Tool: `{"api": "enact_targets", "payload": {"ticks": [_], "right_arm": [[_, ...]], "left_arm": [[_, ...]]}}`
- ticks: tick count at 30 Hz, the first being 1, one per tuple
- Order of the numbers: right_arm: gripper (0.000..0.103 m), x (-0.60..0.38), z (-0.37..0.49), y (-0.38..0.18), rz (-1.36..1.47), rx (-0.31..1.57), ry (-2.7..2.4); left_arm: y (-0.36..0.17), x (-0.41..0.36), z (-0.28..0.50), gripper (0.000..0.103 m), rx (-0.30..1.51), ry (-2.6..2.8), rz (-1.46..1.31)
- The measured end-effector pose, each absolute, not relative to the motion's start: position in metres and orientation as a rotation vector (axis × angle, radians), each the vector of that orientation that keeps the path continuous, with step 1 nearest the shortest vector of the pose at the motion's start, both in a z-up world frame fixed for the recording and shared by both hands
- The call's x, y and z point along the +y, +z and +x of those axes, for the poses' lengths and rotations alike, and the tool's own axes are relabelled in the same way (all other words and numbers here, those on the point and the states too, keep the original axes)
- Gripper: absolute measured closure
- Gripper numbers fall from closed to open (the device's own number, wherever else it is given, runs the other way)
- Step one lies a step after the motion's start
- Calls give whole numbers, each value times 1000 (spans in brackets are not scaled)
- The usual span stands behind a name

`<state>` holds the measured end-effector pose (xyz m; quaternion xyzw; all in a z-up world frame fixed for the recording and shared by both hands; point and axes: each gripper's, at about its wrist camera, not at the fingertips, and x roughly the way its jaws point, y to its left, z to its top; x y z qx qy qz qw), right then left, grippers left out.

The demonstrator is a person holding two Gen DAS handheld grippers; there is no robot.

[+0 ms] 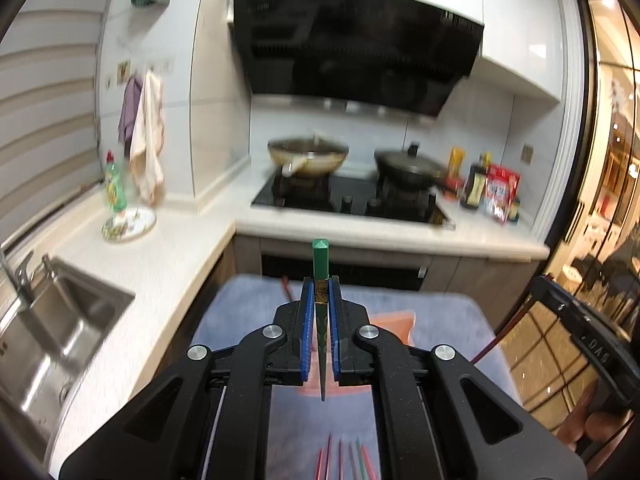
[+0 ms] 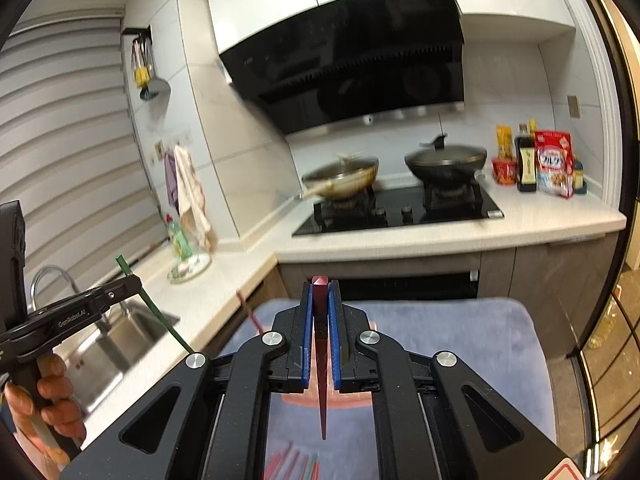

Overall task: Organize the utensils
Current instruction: 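Lift and carry the green chopstick with the left tool while the right tool carries its chopstick to the basket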

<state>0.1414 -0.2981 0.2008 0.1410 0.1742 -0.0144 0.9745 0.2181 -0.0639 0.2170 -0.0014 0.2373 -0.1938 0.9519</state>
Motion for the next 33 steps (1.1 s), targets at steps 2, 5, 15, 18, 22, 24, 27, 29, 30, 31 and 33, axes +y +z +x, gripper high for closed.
{"api": "enact_targets", "payload": {"ticks": [2, 5, 15, 18, 22, 24, 27, 29, 30, 31, 33], "right_arm": [[96, -302, 158, 212, 308, 316, -24], [96, -307, 181, 223, 331, 274, -24], [96, -304, 239, 170, 322, 372, -39], [96, -299, 247, 147, 309, 421, -41], [95, -298, 249, 130, 304, 453, -49], [91, -297, 246, 131, 294, 454, -54], [90, -296, 239, 136, 286, 445, -57], [86, -294, 232, 142, 278, 435, -60], [82, -293, 227, 145, 277, 430, -58], [80, -292, 222, 147, 275, 425, -54], [80, -288, 208, 153, 259, 422, -48]], "left_arm": [[227, -70, 227, 96, 450, -397, -12], [237, -79, 243, 96, 406, -392, -18], [183, -92, 297, 96, 493, -375, -24], [162, -93, 304, 96, 524, -363, -15], [144, -90, 310, 94, 563, -363, -31], [142, -88, 308, 86, 570, -359, -29], [145, -86, 300, 61, 561, -345, -21], [148, -85, 294, 53, 549, -342, -15], [151, -85, 290, 51, 545, -336, -9], [153, -84, 286, 50, 543, -334, -7], [156, -83, 276, 49, 548, -338, 0]]}}
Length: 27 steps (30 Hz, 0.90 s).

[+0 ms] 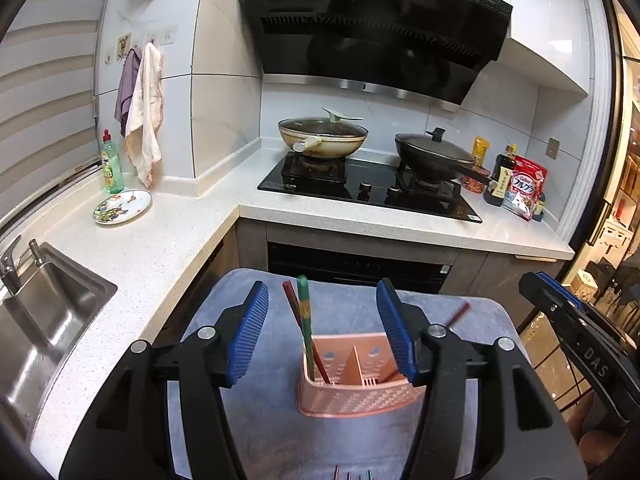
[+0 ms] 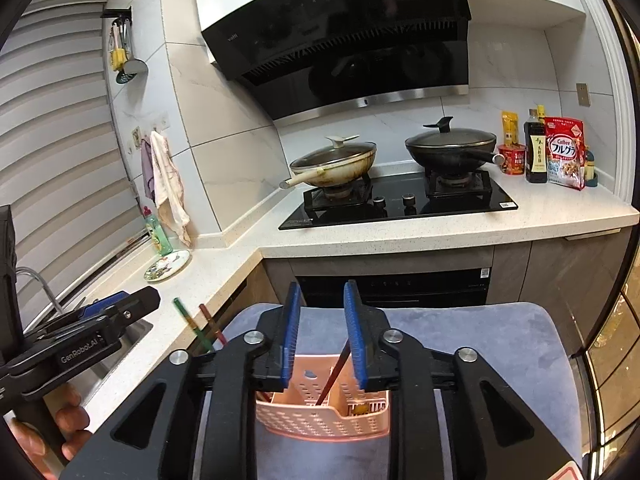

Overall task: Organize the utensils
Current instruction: 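Lift and carry the green chopstick with the left tool while the right tool carries its chopstick to the basket, then drop the green chopstick into the basket with the left tool while the right tool releases its chopstick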

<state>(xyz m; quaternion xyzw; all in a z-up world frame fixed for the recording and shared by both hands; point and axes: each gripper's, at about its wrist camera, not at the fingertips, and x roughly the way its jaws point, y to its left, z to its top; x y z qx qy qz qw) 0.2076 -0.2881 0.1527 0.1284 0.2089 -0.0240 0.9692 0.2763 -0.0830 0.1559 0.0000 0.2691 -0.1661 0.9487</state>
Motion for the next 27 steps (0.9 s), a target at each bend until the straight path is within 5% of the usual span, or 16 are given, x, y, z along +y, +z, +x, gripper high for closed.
{"api": "enact_targets", "payload": {"ticks": [7, 27], "right_arm": [[80, -268, 143, 138, 232, 495, -7], [80, -208, -18, -23, 187, 811, 24]], "left_arm": [[142, -71, 225, 49, 573, -341, 56], [4, -16, 95, 49, 764, -341, 117]]}}
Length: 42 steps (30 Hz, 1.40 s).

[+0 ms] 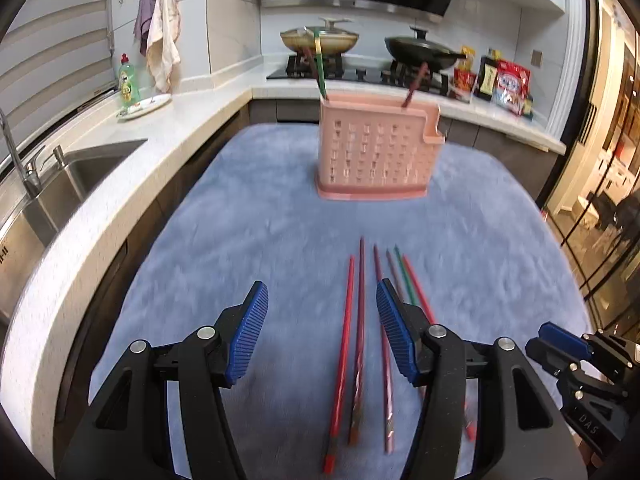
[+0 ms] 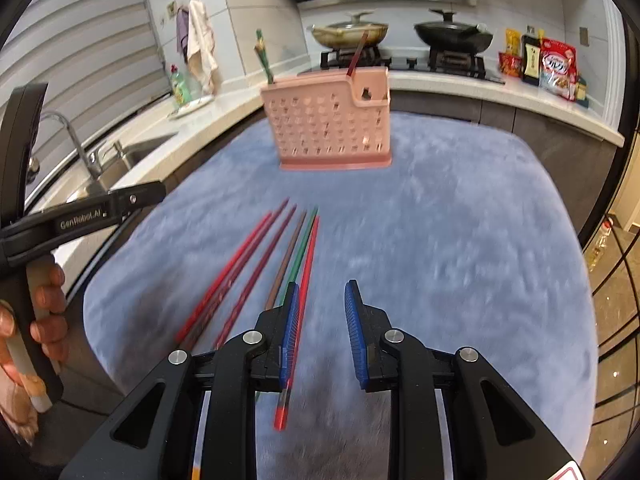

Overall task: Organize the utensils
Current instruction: 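Drop the green chopstick into the basket with the left tool while the right tool releases its chopstick, then move the left tool toward a red chopstick while the right tool approaches another red chopstick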

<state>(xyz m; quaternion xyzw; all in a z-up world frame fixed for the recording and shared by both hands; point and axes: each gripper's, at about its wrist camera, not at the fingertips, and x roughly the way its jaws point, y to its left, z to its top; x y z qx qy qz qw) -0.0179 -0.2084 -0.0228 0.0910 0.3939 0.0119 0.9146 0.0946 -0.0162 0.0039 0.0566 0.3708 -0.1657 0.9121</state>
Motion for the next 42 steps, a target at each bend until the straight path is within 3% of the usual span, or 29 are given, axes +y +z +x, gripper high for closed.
{"api": "enact_targets", "payload": {"ticks": [13, 19, 24, 42], "right_arm": [[80, -174, -44, -79, 195, 926, 88], [82, -172, -44, -86, 188, 938, 84], [95, -175, -42, -94, 199, 954, 63], [95, -179, -40, -96, 219, 956, 55]], "left_arm": [[-49, -6, 58, 49, 859, -345, 137], [-60, 0, 50, 49, 886, -350, 136], [-68, 4, 46, 49, 904, -356, 135], [-92, 11, 40, 50, 969, -343, 154]]}}
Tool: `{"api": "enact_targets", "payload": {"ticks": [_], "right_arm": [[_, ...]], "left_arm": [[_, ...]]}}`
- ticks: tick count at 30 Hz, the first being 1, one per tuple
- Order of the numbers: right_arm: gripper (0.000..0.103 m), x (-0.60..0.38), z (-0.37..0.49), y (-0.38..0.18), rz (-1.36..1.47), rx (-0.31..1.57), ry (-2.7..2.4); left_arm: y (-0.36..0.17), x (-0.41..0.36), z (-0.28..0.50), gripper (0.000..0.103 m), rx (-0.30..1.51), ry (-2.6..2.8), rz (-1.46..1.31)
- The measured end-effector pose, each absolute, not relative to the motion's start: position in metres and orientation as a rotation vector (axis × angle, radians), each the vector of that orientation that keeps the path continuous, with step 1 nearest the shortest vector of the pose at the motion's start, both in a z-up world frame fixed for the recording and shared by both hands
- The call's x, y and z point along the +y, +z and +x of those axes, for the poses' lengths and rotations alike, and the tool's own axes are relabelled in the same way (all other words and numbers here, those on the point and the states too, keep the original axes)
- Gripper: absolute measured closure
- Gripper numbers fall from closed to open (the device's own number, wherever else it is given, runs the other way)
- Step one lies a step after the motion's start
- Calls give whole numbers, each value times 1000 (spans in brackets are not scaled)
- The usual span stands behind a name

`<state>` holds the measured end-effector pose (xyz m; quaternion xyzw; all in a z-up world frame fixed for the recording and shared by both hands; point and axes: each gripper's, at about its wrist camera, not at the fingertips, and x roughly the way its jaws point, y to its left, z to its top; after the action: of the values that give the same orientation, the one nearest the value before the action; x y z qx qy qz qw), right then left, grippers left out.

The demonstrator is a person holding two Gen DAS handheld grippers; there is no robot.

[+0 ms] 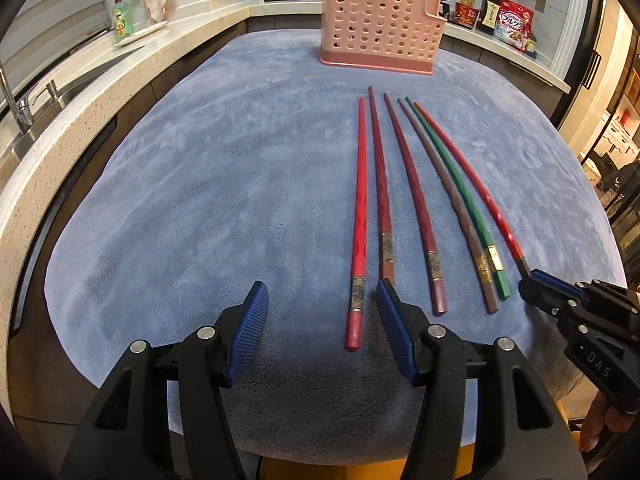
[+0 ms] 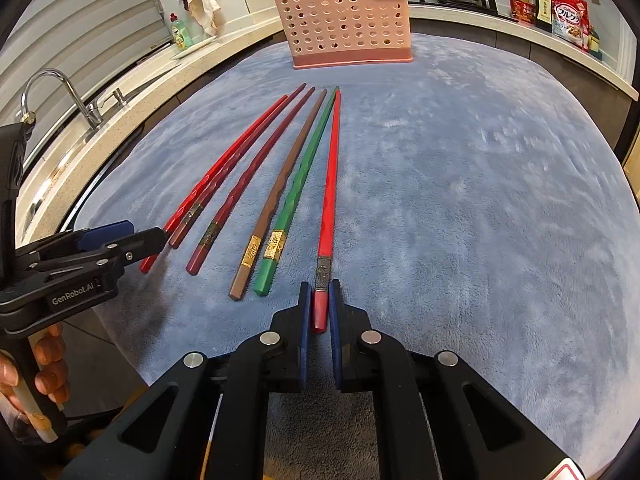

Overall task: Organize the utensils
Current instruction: 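Move the left tool toward a red chopstick while the right tool approaches another red chopstick, then grasp a bright red chopstick with the left tool while the right tool grasps another red chopstick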

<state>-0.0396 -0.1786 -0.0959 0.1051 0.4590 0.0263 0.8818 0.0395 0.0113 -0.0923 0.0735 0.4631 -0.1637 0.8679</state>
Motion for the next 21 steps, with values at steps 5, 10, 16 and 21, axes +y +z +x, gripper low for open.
{"api": "enact_targets", "payload": {"ticks": [5, 10, 16, 21], "right_arm": [[95, -179, -39, -97, 219, 956, 53], [95, -179, -39, -97, 219, 956, 54], [95, -179, -39, -97, 219, 956, 53], [95, -178, -40, -97, 220, 956, 54]], "left_arm": [[-97, 10, 41, 53, 975, -332, 170], [-98, 7, 43, 59, 970, -333, 183], [-98, 2, 44, 74, 967, -345, 197], [-97, -1, 45, 88, 972, -360, 196]]}}
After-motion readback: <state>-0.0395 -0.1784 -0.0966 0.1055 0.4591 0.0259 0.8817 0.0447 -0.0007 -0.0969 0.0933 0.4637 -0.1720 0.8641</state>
